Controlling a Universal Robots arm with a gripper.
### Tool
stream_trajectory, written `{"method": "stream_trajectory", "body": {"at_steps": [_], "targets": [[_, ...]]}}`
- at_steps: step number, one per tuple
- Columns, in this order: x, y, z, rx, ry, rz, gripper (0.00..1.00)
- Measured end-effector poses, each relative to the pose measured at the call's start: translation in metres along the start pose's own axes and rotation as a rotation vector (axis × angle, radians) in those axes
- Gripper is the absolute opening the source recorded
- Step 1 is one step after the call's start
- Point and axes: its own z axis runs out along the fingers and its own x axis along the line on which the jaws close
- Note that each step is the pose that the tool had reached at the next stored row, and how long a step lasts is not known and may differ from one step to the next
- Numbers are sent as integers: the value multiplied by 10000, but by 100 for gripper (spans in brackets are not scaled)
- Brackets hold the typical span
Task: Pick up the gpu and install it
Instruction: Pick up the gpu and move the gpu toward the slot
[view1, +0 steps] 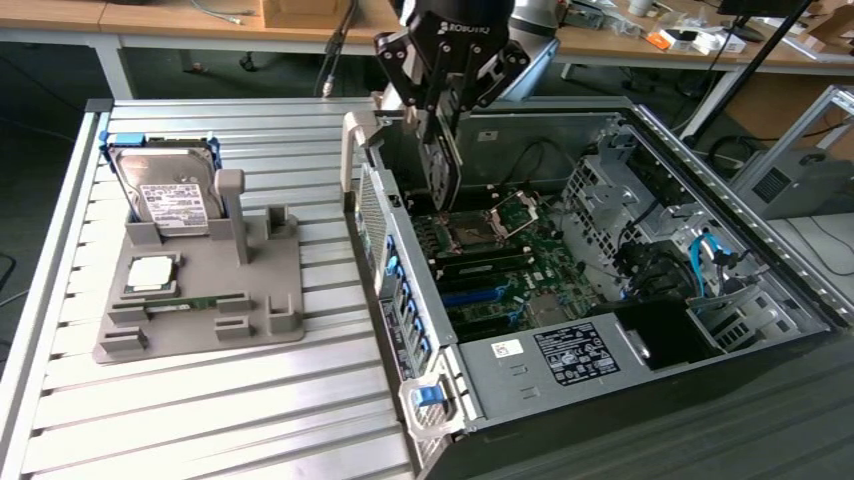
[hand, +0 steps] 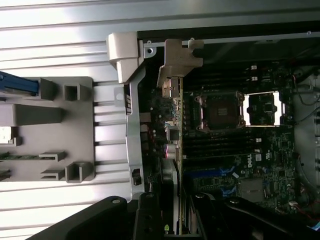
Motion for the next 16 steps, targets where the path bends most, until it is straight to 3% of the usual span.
{"method": "stream_trajectory", "body": {"at_steps": [16], "targets": [[-155, -75, 57, 6, -1, 0, 27]]}}
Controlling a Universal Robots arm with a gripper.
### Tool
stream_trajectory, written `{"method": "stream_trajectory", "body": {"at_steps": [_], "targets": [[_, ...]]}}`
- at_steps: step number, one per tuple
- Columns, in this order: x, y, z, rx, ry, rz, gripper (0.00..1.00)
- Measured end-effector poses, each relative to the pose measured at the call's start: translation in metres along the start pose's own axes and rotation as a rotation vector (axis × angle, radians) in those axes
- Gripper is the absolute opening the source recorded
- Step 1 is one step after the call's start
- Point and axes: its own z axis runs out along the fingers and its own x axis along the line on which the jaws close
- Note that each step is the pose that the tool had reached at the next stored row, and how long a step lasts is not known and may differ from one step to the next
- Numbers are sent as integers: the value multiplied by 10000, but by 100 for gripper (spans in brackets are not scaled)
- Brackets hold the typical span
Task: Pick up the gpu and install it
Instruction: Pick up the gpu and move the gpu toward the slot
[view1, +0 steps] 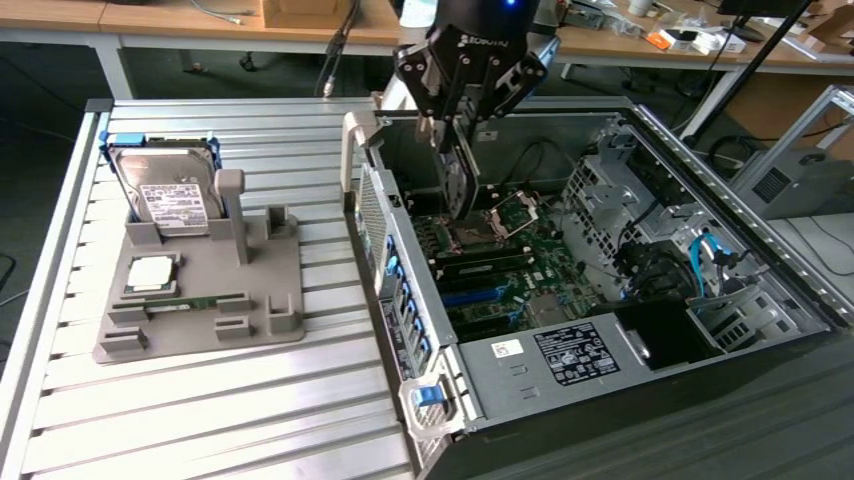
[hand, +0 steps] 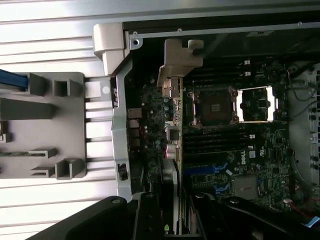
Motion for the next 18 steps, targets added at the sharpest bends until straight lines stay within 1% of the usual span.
{"method": "stream_trajectory", "body": {"at_steps": [11, 18], "targets": [[-97, -12, 31, 8, -1, 0, 27], [-201, -8, 59, 14, -1, -1, 27]]}}
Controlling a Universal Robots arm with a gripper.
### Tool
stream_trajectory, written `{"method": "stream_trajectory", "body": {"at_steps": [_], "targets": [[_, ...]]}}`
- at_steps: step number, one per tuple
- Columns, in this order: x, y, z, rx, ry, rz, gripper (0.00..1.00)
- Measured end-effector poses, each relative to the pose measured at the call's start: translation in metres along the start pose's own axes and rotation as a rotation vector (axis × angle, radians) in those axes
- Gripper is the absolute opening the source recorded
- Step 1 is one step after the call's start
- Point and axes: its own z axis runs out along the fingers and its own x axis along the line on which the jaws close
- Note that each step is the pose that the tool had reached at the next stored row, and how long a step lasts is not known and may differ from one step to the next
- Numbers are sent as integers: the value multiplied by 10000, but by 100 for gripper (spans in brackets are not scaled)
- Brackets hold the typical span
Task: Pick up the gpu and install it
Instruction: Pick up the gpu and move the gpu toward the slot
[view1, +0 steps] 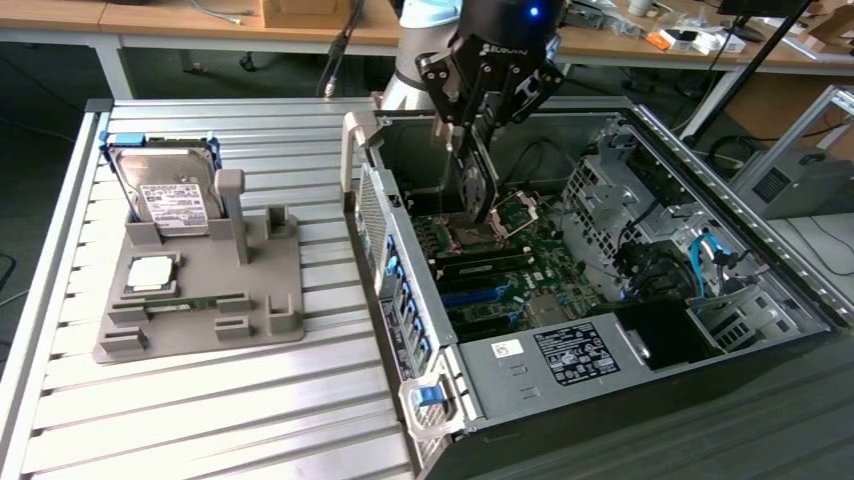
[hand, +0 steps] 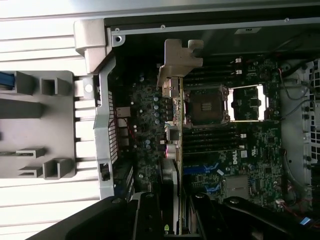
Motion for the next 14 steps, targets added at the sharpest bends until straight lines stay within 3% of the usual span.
{"method": "stream_trajectory", "body": {"at_steps": [14], "targets": [[-245, 15, 56, 0, -1, 1, 27]]}}
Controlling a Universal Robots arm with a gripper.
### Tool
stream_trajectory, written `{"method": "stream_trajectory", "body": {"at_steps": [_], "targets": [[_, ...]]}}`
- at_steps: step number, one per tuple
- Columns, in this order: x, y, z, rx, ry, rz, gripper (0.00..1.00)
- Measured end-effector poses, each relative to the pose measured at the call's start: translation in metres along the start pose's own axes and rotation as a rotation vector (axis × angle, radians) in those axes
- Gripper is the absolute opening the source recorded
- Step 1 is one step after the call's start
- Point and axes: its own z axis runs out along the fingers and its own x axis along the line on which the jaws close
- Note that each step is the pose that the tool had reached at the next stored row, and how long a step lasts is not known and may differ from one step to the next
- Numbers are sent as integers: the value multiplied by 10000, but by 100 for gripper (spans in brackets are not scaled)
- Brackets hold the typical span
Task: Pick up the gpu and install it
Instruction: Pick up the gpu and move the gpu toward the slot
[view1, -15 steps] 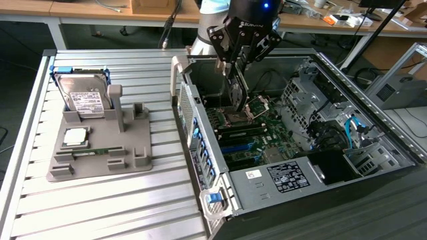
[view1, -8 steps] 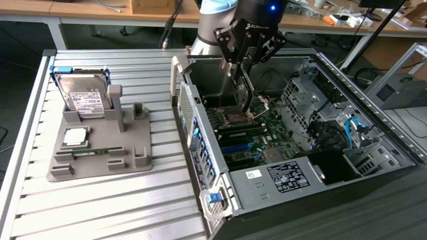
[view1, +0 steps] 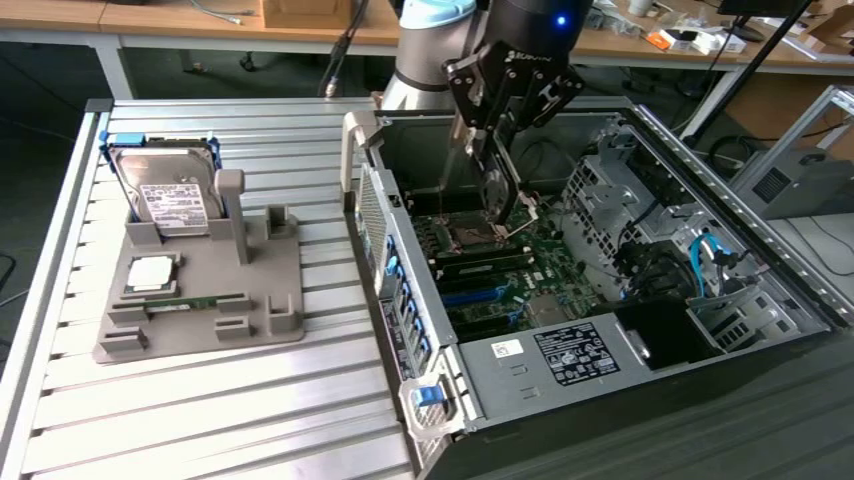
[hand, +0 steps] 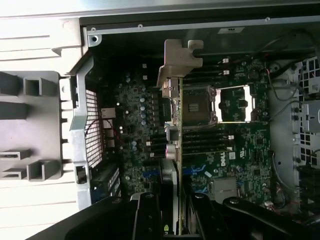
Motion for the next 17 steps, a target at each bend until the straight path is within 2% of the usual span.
{"method": "stream_trajectory", "body": {"at_steps": [17], "targets": [[-273, 18, 85, 7, 0, 0, 27]]}}
